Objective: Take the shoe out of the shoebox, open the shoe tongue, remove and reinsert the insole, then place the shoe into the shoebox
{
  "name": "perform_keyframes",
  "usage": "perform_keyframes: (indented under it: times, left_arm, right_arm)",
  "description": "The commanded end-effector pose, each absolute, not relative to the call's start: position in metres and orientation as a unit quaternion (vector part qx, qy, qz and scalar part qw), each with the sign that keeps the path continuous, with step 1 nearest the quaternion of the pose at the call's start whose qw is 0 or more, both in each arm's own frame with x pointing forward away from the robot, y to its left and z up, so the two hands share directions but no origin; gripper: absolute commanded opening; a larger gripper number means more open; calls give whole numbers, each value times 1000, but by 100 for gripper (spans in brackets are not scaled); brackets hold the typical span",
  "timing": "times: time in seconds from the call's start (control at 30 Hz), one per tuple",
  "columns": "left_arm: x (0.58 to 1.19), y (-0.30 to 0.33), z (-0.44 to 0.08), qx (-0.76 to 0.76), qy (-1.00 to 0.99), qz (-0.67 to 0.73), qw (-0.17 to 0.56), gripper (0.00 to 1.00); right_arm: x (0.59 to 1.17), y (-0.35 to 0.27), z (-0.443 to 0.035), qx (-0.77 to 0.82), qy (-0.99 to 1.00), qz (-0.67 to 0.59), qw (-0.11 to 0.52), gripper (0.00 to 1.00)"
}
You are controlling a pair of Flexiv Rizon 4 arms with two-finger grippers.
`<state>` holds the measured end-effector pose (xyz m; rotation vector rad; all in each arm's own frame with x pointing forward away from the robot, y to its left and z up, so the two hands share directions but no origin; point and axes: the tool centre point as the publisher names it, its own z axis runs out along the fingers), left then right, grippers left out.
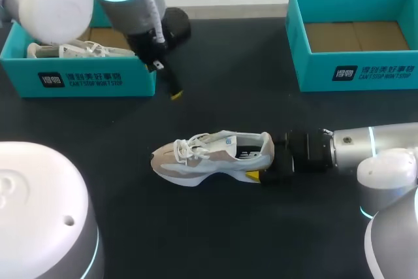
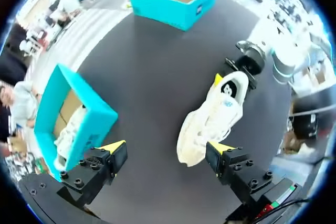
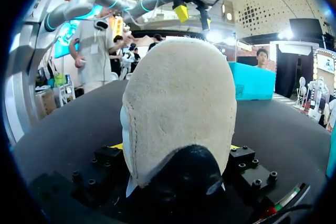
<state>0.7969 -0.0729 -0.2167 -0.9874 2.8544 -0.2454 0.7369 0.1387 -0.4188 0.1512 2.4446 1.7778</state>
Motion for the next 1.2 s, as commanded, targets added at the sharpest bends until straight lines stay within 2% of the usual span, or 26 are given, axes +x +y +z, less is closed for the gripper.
perform_keyframes:
  times: [0.03, 0.27, 0.37, 1.03, 1.2]
  left_arm:
    - [788, -75, -211, -444, 891, -86, 49, 100]
    - [763, -85, -215, -561, 822, -68, 67, 100]
    - [746, -88, -220, -603, 795, -53, 47, 100]
    - [742, -89, -222, -608, 791, -46, 48, 100]
    - [728, -119, -243, -643, 764, -43, 48, 100]
  right_arm:
    - [737, 142, -422, 51, 807, 585, 59, 0]
    - [737, 142, -422, 51, 807, 585, 59, 0]
    - [737, 142, -422, 51, 807, 585, 59, 0]
    - [737, 142, -422, 51, 807, 585, 59, 0]
    - [737, 142, -422, 51, 807, 585, 59, 0]
